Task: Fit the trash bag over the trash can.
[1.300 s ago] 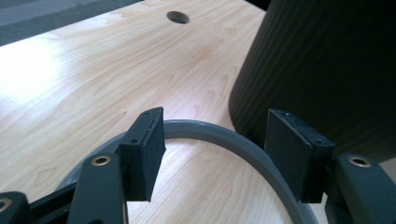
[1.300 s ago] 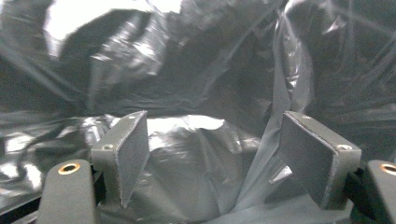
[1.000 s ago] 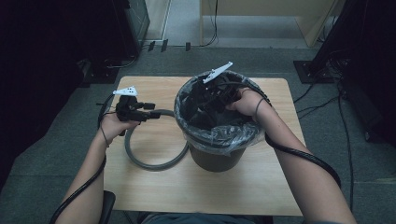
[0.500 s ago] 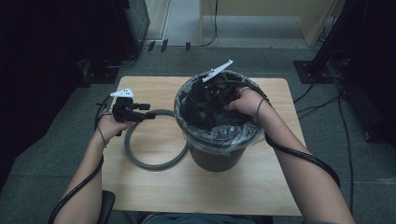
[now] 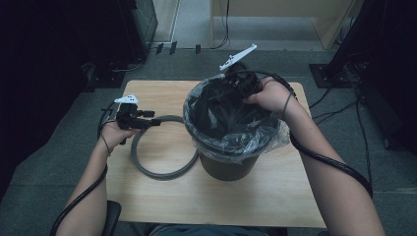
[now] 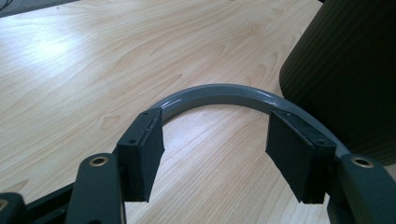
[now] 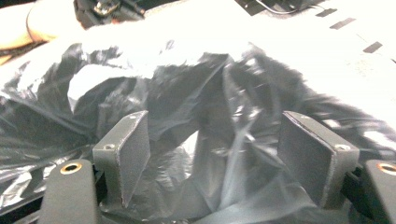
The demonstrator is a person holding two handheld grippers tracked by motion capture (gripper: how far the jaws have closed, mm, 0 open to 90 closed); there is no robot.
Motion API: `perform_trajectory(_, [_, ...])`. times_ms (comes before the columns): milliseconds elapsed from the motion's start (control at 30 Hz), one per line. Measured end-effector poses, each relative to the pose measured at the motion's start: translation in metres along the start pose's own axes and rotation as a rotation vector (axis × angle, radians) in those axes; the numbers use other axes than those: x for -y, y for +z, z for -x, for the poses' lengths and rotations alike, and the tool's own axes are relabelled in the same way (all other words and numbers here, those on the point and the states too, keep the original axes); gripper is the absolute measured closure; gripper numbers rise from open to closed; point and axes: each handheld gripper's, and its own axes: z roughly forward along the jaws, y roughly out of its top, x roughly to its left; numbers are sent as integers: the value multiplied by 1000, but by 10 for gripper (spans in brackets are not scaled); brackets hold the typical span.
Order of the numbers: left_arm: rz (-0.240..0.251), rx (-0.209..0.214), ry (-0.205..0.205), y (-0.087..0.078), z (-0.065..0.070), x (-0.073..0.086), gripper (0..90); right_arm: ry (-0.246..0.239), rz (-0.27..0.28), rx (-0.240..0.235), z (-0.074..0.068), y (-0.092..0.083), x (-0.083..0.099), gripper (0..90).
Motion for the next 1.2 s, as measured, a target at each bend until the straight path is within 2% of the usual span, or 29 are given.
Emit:
perform_trajectory(200, [-13,3,-10,2,-4,0,361,14,1,-2,5,-14,-1,261])
perform_trajectory(333, [-20,-9,-6,3,-6,2,360,24,-35,12,8,-21,10,261])
perform_trajectory(467, [-24,-18,-16,4,-10,6,360,40,-8,23,12,-34,17,261])
perform_trajectory(567, [-13,-6,-18,3,-11,7,362,37,-2,20,14,-43,23,259])
perform_trajectory(633, [-13,-13,-6,3,-12,6,363,20,3,14,15,-48,29,256])
perform_trajectory(833, [-39,-27,6,8,-13,10,362,43,8,39,18,-59,47,256])
perform_trajectory(1067, [-39,-38,16,8,-17,14,362,59,32,49,18,-72,60,255])
perform_trajectory(1200, [-38,-54,26,9,-21,16,362,65,24,61,19,-82,69,253])
